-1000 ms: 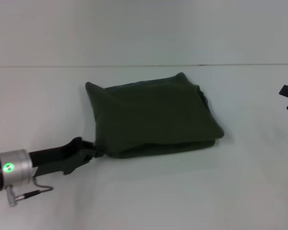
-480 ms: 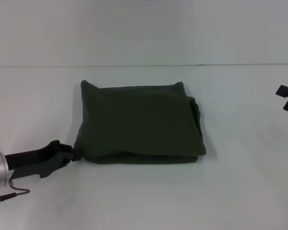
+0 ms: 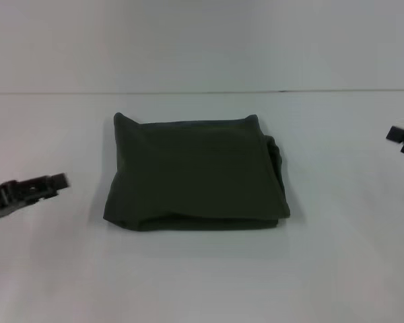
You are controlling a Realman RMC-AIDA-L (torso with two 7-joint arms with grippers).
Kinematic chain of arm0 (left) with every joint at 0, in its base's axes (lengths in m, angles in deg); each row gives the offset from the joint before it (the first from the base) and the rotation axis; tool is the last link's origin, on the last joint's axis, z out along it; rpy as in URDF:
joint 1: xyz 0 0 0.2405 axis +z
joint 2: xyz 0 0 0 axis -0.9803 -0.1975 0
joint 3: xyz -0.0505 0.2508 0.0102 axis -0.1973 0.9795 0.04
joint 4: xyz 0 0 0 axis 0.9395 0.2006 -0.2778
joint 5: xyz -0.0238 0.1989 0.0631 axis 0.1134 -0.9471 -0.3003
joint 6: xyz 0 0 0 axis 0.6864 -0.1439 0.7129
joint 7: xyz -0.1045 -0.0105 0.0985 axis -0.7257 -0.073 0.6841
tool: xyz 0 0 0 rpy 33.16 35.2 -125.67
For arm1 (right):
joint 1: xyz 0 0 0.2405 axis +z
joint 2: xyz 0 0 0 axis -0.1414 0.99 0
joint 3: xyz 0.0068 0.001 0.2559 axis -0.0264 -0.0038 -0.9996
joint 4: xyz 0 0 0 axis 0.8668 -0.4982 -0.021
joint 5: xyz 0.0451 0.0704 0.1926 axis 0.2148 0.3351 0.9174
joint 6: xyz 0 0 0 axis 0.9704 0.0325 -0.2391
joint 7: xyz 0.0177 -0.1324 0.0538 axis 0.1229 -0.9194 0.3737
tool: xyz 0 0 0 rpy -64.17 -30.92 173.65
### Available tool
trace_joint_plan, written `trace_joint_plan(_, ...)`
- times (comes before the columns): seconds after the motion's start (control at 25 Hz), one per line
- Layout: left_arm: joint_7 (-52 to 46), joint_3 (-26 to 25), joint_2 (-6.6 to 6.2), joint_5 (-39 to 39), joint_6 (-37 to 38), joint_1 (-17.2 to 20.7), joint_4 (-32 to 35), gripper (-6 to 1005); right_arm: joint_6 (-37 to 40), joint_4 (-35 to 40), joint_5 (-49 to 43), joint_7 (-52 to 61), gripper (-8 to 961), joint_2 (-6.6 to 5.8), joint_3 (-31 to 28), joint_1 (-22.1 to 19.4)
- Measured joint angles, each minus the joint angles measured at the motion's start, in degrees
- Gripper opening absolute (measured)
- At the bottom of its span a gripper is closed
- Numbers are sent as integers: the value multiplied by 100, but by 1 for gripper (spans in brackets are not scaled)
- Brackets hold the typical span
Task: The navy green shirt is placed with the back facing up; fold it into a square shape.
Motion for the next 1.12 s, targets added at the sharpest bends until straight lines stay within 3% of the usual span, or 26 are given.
trace_joint_plan(0.08,1037,139,8,68,277,-87,-33,511,27,235,-129,-531,852,16,284,64)
trace_joint_plan(0.16,1834,522,48,58,299,-268,-32,581,92,493,-276,-1039,851,49,552,200)
trace_joint_plan(0.32,2425,1246,70,42,-83,-644,33,720,308,659,-366,-2264,851,190,1055,541)
trace_joint_plan(0.44,2550,1681,74,36,-315,-854,138,777,309,826,-595,-2621,851,422,1399,805)
trace_joint_plan(0.48,2576,1779,82,33,-361,-891,185,796,273,945,-818,-2623,851,567,1500,943)
trace_joint_plan(0.52,2591,1865,98,33,-384,-921,241,815,273,945,-818,-2623,851,567,1500,943)
trace_joint_plan(0.64,2620,2072,139,46,-443,-969,376,871,213,1040,-1021,-2616,852,721,1547,1091)
trace_joint_plan(0.76,2631,2164,173,66,-448,-994,474,928,185,1006,-1044,-2616,852,780,1679,1185)
trace_joint_plan(1.12,2562,2183,195,50,-579,-1223,490,936,98,971,-980,-2598,851,830,1923,1259)
